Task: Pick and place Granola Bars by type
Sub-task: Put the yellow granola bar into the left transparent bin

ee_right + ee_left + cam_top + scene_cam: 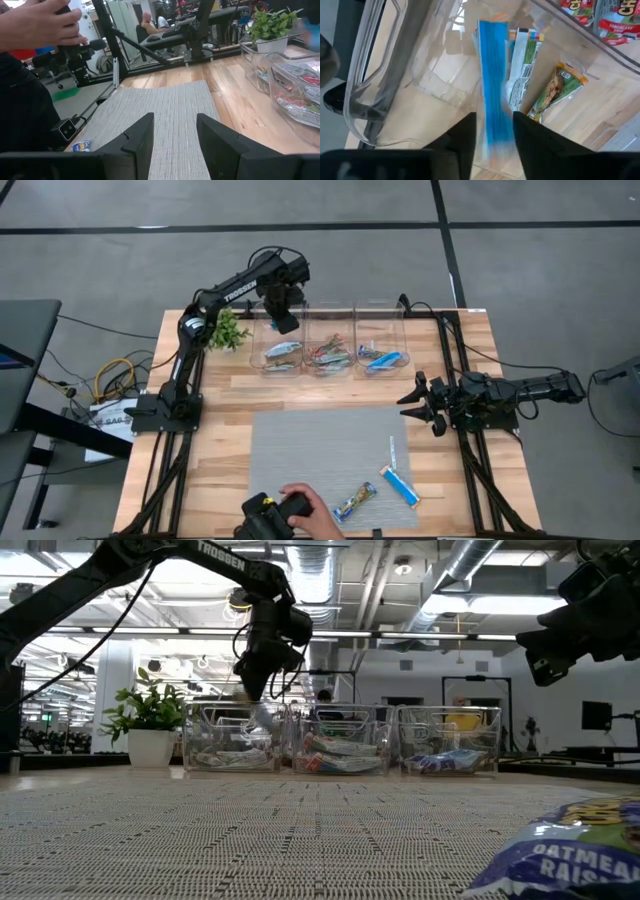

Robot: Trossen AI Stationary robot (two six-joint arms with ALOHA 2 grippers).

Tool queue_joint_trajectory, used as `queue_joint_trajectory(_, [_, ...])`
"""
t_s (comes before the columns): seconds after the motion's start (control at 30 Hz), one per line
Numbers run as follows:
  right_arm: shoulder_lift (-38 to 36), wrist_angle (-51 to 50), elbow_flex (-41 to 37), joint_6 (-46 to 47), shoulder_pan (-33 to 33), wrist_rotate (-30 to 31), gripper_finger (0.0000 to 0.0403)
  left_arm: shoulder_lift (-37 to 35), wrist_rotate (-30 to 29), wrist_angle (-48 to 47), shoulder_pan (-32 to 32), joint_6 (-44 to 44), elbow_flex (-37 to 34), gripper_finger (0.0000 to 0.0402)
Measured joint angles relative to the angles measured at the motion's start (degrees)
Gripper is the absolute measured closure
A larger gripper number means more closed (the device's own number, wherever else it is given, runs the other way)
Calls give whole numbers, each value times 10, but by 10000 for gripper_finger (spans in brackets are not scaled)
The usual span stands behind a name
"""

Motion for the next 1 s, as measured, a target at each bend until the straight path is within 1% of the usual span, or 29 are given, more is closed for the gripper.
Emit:
queue_joint_trajectory(0.1, [0,0,0,0,0,0,262,0,0,0,-1,-2,0,253])
queue_joint_trajectory(0.23, [0,0,0,0,0,0,259,0,0,0,-8,-8,0,234])
queue_joint_trajectory(0.37, [0,0,0,0,0,0,260,-2,0,1,-23,-17,2,234])
queue_joint_trajectory(0.57, [0,0,0,0,0,0,261,-33,11,29,-65,-22,3,242])
queue_joint_trajectory(0.67, [0,0,0,0,0,0,259,-46,36,47,-99,-30,3,243])
queue_joint_trajectory(1.0, [0,0,0,0,0,0,261,-73,174,154,-256,-53,3,244])
